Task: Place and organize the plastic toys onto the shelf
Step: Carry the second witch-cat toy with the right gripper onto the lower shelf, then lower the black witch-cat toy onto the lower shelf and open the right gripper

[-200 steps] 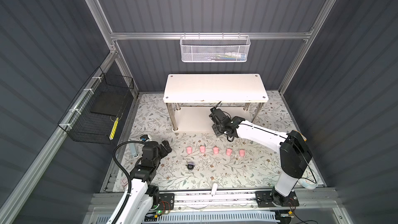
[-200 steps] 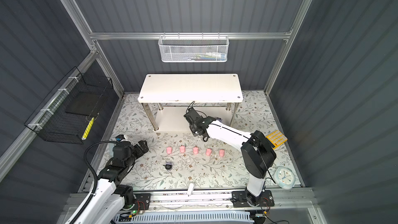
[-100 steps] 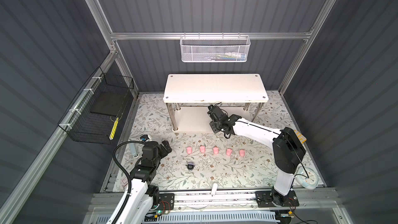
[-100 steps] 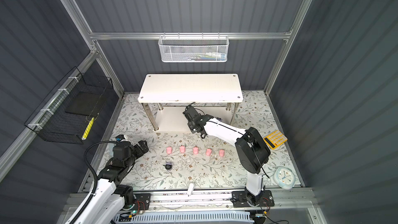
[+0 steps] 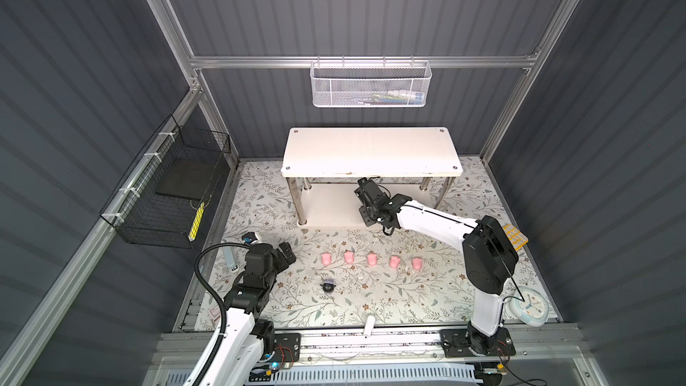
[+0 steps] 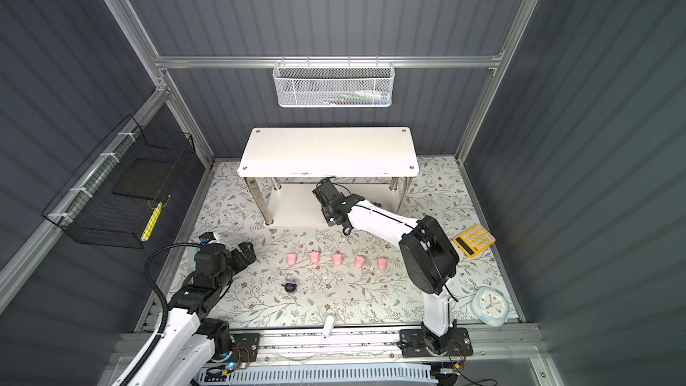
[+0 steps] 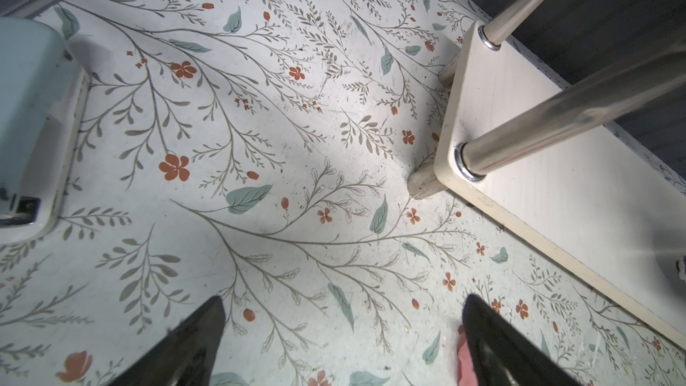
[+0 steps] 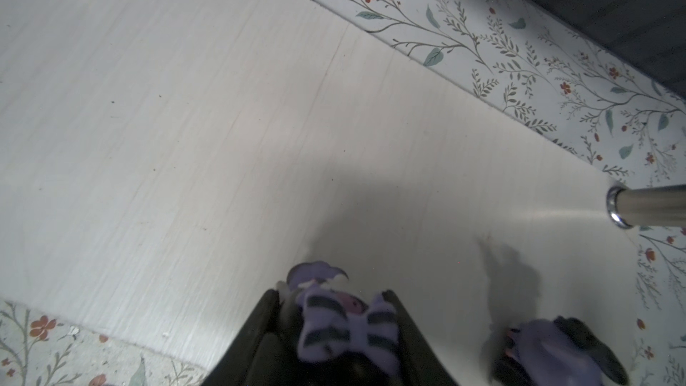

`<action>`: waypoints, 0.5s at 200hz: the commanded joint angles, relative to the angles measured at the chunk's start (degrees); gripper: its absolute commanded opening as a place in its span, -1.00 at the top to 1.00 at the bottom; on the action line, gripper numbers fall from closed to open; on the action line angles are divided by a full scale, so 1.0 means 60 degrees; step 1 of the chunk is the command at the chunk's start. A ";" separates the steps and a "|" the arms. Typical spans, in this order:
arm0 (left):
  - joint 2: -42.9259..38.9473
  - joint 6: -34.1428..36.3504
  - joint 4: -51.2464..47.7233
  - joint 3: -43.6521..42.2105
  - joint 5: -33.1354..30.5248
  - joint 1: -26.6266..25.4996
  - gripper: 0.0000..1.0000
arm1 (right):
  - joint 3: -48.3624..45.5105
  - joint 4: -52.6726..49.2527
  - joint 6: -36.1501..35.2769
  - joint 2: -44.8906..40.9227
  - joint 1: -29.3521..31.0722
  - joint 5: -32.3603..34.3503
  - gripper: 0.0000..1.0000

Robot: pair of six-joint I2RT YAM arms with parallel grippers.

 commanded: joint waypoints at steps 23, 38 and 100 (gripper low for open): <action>-0.0052 0.0154 -0.0055 -0.0129 -0.0049 -0.0037 -0.99 | 0.0448 -0.0434 0.0428 0.0256 -0.0113 0.0323 0.22; -0.0094 0.0161 -0.0077 -0.0129 -0.0042 -0.0037 -0.99 | 0.0464 -0.0476 0.0526 0.0278 -0.0113 0.0337 0.22; -0.0185 0.0174 -0.0165 -0.0112 -0.0045 -0.0037 -0.99 | 0.0537 -0.0646 0.0856 0.0396 -0.0113 0.0221 0.20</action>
